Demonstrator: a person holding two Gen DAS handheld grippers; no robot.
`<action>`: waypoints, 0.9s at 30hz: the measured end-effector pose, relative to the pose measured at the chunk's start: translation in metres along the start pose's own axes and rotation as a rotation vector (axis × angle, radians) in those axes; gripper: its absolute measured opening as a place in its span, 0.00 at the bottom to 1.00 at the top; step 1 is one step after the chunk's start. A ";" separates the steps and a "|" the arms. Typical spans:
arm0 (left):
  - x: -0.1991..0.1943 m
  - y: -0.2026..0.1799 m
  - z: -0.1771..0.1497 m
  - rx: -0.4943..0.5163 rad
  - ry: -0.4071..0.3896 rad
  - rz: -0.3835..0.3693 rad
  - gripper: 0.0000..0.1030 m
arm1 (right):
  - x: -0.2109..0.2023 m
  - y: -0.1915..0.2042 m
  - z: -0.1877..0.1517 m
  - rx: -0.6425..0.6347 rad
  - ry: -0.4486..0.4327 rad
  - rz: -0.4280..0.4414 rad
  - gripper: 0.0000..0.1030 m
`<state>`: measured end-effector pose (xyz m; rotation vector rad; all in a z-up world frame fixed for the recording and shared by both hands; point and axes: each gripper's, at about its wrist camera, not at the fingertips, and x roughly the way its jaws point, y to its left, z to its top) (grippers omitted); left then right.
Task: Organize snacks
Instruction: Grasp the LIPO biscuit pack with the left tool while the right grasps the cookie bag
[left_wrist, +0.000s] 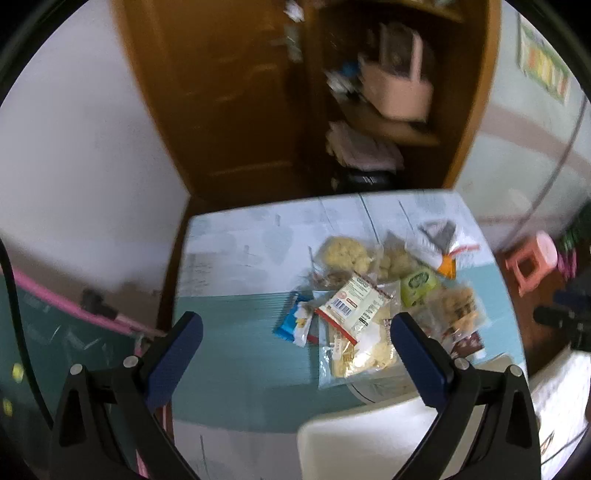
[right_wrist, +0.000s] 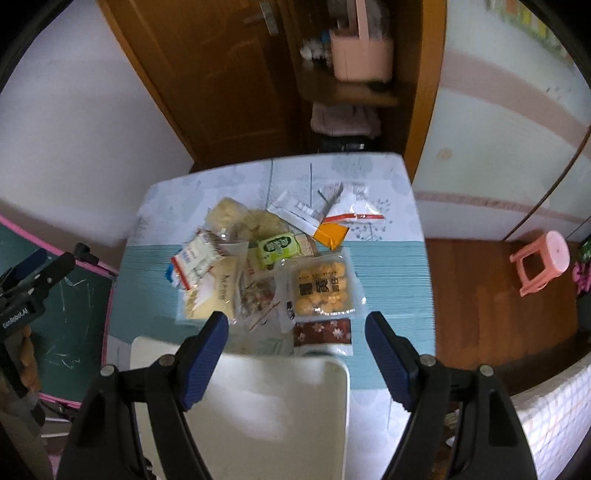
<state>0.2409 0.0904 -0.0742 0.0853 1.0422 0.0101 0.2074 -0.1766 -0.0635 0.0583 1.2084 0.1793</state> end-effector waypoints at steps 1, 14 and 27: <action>0.015 -0.002 0.003 0.019 0.022 -0.017 0.98 | 0.012 -0.003 0.005 0.007 0.020 0.011 0.75; 0.156 -0.058 0.012 0.198 0.246 -0.125 0.98 | 0.151 -0.021 0.037 0.023 0.186 0.022 0.96; 0.206 -0.081 0.003 0.256 0.335 -0.091 0.70 | 0.217 -0.011 0.025 -0.066 0.341 -0.073 0.99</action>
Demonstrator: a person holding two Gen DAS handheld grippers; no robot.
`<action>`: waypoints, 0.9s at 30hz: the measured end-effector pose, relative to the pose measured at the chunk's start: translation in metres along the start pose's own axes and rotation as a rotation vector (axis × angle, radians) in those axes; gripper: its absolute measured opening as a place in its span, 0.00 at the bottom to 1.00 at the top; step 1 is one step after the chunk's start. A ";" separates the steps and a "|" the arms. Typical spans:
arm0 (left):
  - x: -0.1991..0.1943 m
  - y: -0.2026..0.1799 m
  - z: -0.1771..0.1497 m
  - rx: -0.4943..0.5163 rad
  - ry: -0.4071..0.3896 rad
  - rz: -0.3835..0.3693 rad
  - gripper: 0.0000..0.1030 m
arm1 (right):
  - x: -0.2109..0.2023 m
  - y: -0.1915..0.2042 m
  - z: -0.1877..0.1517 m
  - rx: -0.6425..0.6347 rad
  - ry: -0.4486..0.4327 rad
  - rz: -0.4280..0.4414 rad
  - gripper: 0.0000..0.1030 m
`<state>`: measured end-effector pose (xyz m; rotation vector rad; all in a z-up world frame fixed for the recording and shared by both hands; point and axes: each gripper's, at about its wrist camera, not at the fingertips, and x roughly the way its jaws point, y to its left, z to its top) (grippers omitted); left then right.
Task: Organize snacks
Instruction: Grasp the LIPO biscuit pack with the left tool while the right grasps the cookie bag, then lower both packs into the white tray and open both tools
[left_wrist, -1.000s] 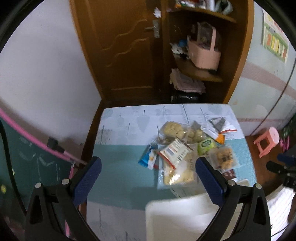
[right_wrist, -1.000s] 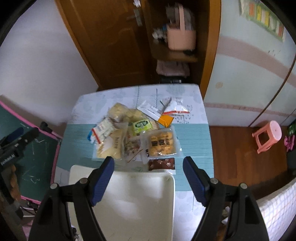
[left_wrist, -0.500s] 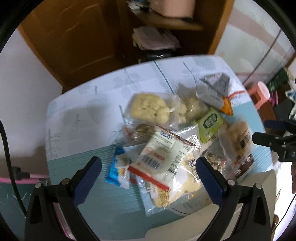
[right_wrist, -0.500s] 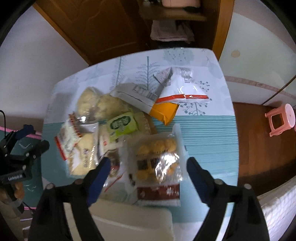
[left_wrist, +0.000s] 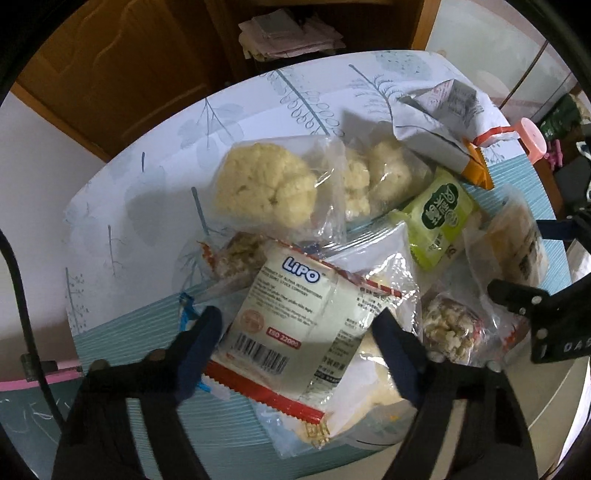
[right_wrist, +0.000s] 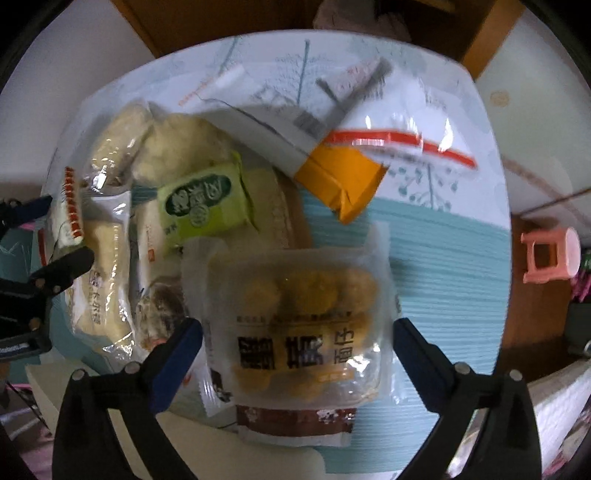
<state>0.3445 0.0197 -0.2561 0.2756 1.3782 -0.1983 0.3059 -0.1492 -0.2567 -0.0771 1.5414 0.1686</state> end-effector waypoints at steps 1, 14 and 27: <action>-0.001 -0.001 0.000 0.003 -0.010 0.001 0.55 | 0.001 -0.001 0.001 0.010 0.007 0.002 0.98; -0.055 0.015 -0.024 -0.076 -0.094 0.025 0.43 | -0.049 -0.009 -0.025 0.044 -0.058 0.079 0.70; -0.200 0.011 -0.096 -0.195 -0.359 0.006 0.43 | -0.184 -0.008 -0.085 0.140 -0.430 0.171 0.70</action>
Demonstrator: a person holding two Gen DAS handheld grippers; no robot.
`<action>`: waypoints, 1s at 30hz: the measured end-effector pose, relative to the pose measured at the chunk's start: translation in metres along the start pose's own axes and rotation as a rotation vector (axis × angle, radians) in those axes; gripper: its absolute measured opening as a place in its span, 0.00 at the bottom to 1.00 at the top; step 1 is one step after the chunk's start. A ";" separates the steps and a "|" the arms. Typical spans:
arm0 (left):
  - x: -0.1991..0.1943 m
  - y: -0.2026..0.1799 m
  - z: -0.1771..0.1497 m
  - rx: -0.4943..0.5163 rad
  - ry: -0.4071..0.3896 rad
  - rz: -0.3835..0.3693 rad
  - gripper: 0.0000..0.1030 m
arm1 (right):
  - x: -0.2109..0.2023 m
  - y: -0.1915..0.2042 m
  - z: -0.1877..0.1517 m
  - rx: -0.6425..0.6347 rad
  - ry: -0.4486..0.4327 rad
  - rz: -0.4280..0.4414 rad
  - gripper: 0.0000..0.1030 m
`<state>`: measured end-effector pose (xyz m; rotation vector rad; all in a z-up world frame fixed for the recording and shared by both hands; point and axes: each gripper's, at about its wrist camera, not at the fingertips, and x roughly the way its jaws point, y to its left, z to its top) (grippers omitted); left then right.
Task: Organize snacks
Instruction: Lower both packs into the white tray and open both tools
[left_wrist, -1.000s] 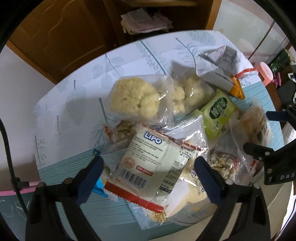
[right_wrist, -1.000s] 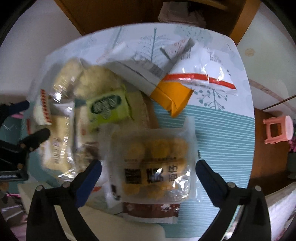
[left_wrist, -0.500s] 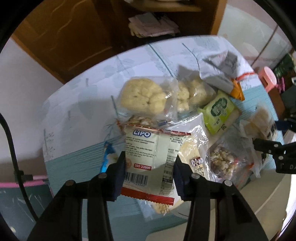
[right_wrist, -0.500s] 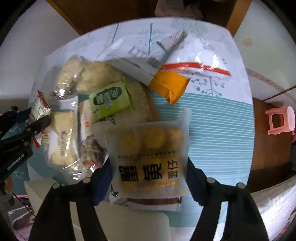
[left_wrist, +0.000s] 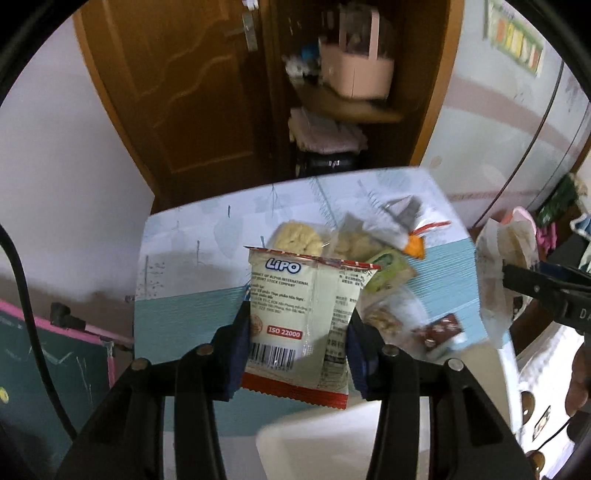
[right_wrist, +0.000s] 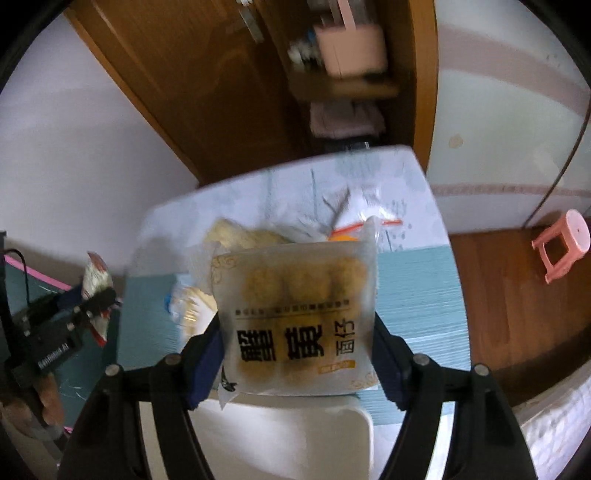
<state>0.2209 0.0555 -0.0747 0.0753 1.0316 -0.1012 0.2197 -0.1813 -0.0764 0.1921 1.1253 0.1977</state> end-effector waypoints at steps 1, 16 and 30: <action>-0.011 -0.003 -0.005 -0.003 -0.018 -0.010 0.43 | -0.008 0.004 -0.004 -0.002 -0.021 0.006 0.70; -0.061 -0.037 -0.123 -0.045 0.007 -0.069 0.43 | -0.089 0.074 -0.126 -0.256 -0.067 -0.017 0.71; -0.034 -0.060 -0.182 -0.031 0.114 -0.020 0.44 | -0.052 0.062 -0.185 -0.249 0.104 -0.049 0.72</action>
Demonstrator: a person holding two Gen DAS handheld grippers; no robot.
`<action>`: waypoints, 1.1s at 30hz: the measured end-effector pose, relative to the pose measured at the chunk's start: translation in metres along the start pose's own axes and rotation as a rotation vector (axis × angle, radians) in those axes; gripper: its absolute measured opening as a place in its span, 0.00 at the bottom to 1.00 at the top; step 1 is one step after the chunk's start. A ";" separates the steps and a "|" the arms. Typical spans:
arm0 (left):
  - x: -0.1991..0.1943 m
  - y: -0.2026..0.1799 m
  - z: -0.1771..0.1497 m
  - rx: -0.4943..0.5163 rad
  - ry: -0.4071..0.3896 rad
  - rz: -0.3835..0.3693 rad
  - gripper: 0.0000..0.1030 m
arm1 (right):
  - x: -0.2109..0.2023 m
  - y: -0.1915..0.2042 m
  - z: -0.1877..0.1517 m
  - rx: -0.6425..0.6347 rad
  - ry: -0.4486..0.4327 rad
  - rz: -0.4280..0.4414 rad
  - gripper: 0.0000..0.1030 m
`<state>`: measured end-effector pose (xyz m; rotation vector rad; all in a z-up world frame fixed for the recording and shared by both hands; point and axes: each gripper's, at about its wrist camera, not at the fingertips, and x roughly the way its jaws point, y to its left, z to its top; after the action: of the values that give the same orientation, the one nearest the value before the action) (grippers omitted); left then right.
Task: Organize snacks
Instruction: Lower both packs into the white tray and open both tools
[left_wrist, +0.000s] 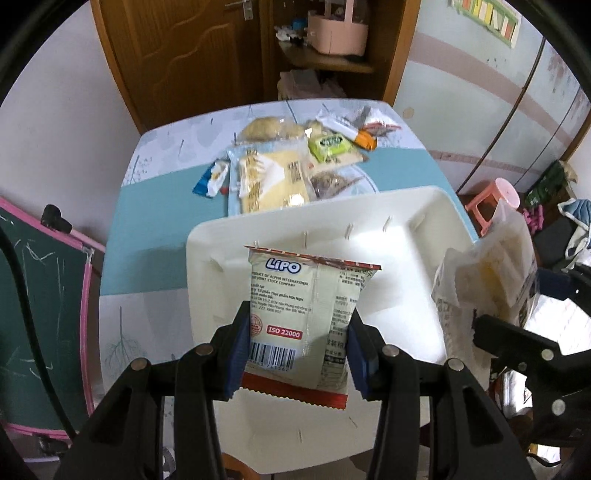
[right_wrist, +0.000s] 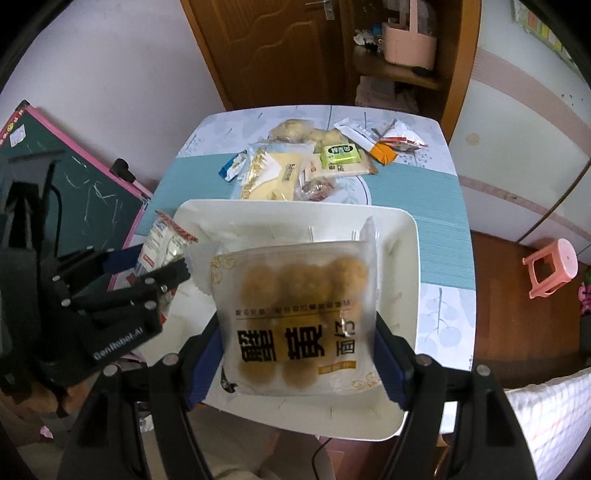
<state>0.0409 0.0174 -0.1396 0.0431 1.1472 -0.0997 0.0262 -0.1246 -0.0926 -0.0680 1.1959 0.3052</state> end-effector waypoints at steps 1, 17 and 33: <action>0.001 -0.001 -0.001 0.002 0.004 0.003 0.44 | 0.001 0.000 -0.001 -0.001 0.004 -0.001 0.72; 0.008 -0.005 -0.004 -0.004 0.025 0.049 0.59 | 0.011 -0.004 -0.008 0.022 0.023 -0.040 0.80; -0.006 -0.004 0.003 -0.046 -0.044 0.053 0.99 | -0.016 0.001 -0.008 -0.012 -0.101 -0.084 0.92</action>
<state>0.0404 0.0139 -0.1327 0.0299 1.1036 -0.0273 0.0137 -0.1288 -0.0812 -0.1114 1.0885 0.2392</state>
